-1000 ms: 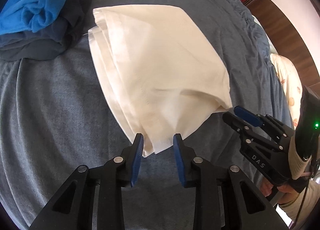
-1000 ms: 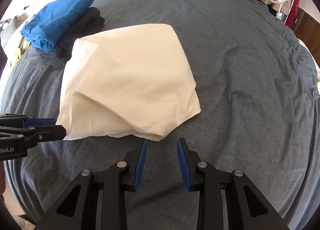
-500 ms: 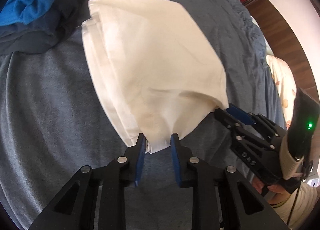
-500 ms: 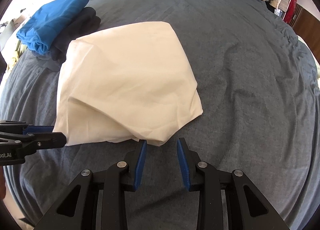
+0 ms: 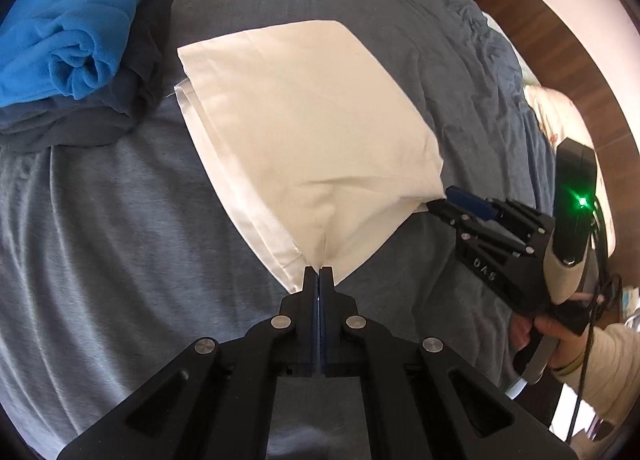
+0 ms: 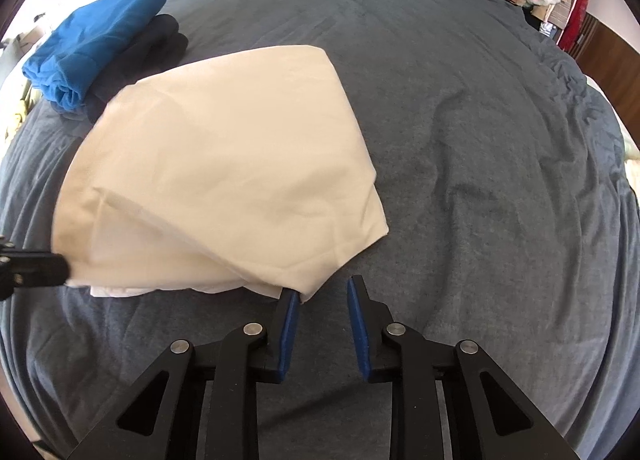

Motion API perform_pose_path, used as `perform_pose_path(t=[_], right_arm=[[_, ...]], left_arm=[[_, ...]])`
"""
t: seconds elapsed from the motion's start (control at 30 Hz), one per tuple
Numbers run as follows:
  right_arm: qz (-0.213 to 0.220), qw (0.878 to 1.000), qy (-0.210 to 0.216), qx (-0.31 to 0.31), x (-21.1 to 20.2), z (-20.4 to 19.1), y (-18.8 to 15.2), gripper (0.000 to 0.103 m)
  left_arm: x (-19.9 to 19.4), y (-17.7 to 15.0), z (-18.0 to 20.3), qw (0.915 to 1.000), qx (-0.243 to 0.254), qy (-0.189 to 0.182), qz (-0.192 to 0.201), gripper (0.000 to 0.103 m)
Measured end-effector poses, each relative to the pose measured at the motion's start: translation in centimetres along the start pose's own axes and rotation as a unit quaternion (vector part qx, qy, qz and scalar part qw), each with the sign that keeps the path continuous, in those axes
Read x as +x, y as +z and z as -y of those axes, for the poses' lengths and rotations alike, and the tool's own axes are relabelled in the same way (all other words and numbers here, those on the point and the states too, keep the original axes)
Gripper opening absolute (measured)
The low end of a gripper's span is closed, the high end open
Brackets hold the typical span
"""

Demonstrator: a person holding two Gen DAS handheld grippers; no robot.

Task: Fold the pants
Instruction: 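Pinch the corner of the folded pants with the left gripper and tug it straight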

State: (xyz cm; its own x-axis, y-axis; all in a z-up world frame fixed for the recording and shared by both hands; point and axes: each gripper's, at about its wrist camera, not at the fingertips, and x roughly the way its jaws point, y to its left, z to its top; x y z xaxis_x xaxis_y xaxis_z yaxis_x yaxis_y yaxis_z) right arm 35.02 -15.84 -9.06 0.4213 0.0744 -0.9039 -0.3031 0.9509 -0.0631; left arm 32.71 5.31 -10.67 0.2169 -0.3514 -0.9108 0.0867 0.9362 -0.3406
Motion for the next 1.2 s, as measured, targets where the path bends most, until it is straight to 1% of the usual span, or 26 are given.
perform_pose_path(t=[0.03, 0.13, 0.2, 0.3, 0.47, 0.57, 0.63, 0.7, 0.83, 0.93, 1.03, 1.2], right_arm=[[0.001, 1.000, 0.002, 0.000, 0.0, -0.1, 0.0, 0.025], [0.007, 1.000, -0.004, -0.016, -0.2, -0.5, -0.2, 0.021], [0.005, 1.000, -0.004, -0.017, -0.2, -0.5, -0.2, 0.015], [0.005, 1.000, -0.007, -0.013, -0.4, -0.5, -0.2, 0.012], [-0.001, 1.000, -0.018, -0.020, 0.0, -0.9, -0.3, 0.011], [-0.006, 1.000, -0.020, -0.019, 0.1, -1.0, -0.4, 0.011], [-0.011, 1.000, -0.021, -0.014, 0.2, -0.8, -0.4, 0.011], [-0.014, 1.000, -0.025, -0.010, 0.3, -0.8, -0.5, 0.011], [-0.017, 1.000, -0.025, -0.003, 0.3, -0.8, -0.6, 0.011], [-0.020, 0.999, -0.030, -0.005, 0.1, -0.7, -0.7, 0.012], [-0.023, 0.999, -0.030, -0.006, -0.4, -0.5, -0.8, 0.012], [-0.028, 0.998, -0.057, 0.008, -2.1, 0.4, -0.9, 0.013]], left_arm=[[0.0, 0.0, -0.1, 1.0000, 0.003, 0.001, -0.002, 0.002], [0.2, 0.1, -0.3, 1.0000, -0.001, 0.002, -0.003, 0.002], [0.4, 0.1, -0.1, 0.9999, 0.009, 0.009, -0.004, 0.002], [1.0, -0.1, 0.0, 0.9997, 0.015, 0.017, -0.009, 0.002], [2.3, -0.5, -0.7, 0.9996, 0.003, 0.015, -0.022, 0.002], [2.9, -0.7, -0.7, 0.9994, 0.008, 0.015, -0.030, 0.002], [3.2, -0.8, -0.9, 0.9993, 0.001, 0.010, -0.035, 0.002], [3.3, -0.8, -1.3, 0.9993, -0.010, 0.003, -0.036, 0.002], [3.5, -0.7, -1.0, 0.9992, -0.001, 0.009, -0.038, 0.002], [3.8, -0.9, -1.1, 0.9991, -0.006, 0.004, -0.042, 0.002], [3.7, -0.9, -0.8, 0.9992, -0.004, 0.006, -0.039, 0.002], [3.6, -1.0, -0.8, 0.9993, -0.001, 0.009, -0.037, 0.002]])
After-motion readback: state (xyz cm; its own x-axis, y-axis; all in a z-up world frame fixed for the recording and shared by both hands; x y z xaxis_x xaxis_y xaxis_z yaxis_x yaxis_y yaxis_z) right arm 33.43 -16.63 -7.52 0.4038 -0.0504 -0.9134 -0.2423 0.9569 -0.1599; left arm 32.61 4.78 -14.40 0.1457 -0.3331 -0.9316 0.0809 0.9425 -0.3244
